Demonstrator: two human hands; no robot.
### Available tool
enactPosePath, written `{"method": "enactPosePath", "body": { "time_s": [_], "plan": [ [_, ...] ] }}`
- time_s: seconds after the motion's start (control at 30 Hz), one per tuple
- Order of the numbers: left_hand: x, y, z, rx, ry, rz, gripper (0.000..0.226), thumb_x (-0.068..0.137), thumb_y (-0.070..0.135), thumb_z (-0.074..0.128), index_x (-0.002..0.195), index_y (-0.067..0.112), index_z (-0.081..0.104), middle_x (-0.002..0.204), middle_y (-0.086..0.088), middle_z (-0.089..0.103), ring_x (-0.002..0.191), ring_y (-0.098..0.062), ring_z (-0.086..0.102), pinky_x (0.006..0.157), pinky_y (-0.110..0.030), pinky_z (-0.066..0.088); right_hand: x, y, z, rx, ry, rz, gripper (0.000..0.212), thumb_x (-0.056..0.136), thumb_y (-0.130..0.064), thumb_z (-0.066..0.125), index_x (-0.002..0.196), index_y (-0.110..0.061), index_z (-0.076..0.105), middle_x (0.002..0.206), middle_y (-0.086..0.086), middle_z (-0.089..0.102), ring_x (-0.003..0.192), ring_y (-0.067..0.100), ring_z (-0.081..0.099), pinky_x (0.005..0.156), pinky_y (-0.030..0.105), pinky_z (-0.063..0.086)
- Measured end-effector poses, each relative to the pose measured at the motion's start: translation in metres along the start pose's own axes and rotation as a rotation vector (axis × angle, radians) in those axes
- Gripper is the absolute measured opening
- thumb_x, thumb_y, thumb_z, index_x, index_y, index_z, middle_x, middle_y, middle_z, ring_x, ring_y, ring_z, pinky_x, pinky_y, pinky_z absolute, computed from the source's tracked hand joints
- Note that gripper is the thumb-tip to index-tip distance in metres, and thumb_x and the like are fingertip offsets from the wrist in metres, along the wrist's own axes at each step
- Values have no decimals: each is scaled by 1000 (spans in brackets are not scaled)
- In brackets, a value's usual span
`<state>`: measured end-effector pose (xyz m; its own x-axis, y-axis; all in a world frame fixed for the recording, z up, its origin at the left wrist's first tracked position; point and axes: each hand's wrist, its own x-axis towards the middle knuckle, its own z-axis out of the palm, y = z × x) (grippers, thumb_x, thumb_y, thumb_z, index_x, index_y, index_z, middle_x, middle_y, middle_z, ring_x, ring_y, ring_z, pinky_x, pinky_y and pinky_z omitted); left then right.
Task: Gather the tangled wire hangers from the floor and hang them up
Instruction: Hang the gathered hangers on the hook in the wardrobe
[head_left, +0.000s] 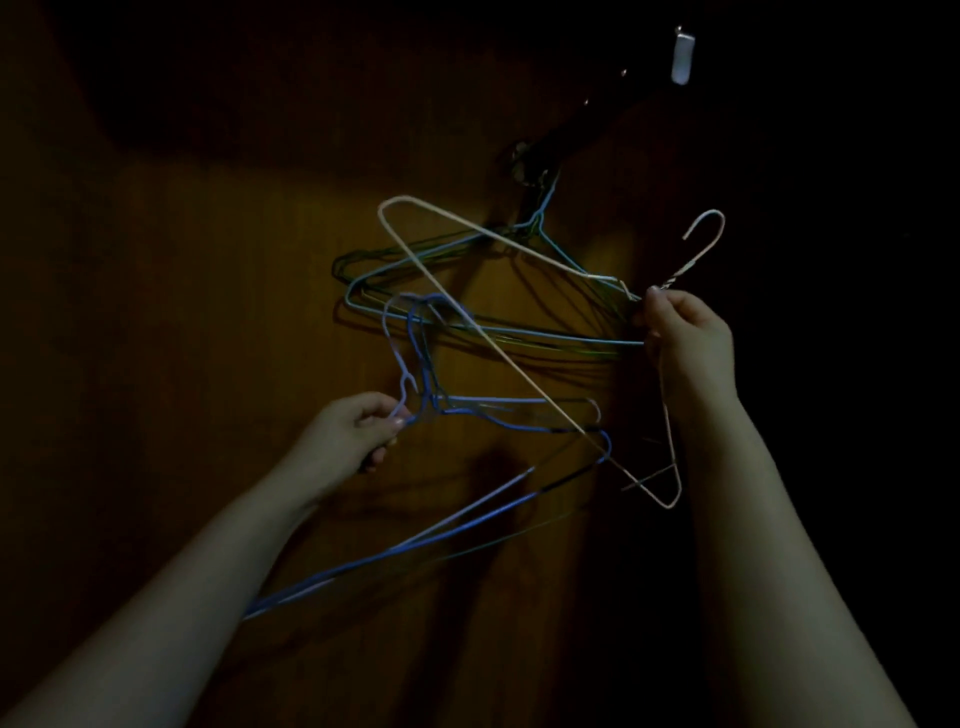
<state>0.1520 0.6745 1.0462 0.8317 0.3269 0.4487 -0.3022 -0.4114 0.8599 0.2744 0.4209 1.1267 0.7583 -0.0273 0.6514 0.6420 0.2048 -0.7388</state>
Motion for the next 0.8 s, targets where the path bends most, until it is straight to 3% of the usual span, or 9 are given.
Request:
{"method": "enactPosePath", "body": {
  "time_s": [0.17, 0.27, 0.4, 0.53, 0.63, 0.8],
  "plan": [
    [9, -16, 6, 45, -35, 6, 23, 92, -2, 49, 81, 16, 58, 52, 6, 49, 36, 1, 41, 38, -10, 30, 31, 3, 16, -6, -3, -3, 20, 94, -25, 56, 77, -19, 63, 70, -3, 58, 59, 4, 55, 57, 19, 44],
    [17, -21, 11, 103, -98, 18, 22, 91, -3, 51, 80, 14, 59, 41, 7, 49, 37, 1, 41, 40, -9, 30, 50, 3, 32, -62, -41, -28, 19, 93, -28, 58, 77, -21, 65, 73, 0, 62, 71, 16, 58, 66, 30, 47],
    [31, -21, 16, 164, -138, 43, 21, 90, -2, 53, 80, 16, 59, 41, 8, 50, 37, 0, 42, 40, -10, 31, 74, -6, 53, -140, -88, -49, 20, 94, -28, 57, 79, -18, 64, 74, -5, 61, 59, 2, 51, 49, 11, 38],
    [42, -22, 13, 142, -145, 53, 17, 90, -3, 52, 82, 11, 60, 41, 6, 50, 37, -1, 42, 40, -10, 31, 99, -15, 71, -69, -108, -11, 16, 94, -22, 57, 85, -11, 64, 70, -4, 60, 46, -4, 55, 43, 10, 39],
    [53, -22, 8, 153, -166, 45, 17, 91, -1, 53, 82, 13, 61, 44, 7, 51, 40, 0, 43, 41, -12, 33, 120, -21, 87, -78, -131, 21, 15, 94, -24, 57, 86, -14, 64, 78, -2, 64, 72, 9, 65, 62, 21, 52],
    [69, -20, 3, 146, -165, 41, 17, 90, 0, 54, 83, 13, 61, 48, 5, 51, 40, 0, 43, 42, -12, 33, 146, -22, 108, -206, -222, 10, 13, 93, -25, 57, 82, -19, 60, 87, -1, 64, 87, 17, 65, 78, 31, 54]
  ]
}}
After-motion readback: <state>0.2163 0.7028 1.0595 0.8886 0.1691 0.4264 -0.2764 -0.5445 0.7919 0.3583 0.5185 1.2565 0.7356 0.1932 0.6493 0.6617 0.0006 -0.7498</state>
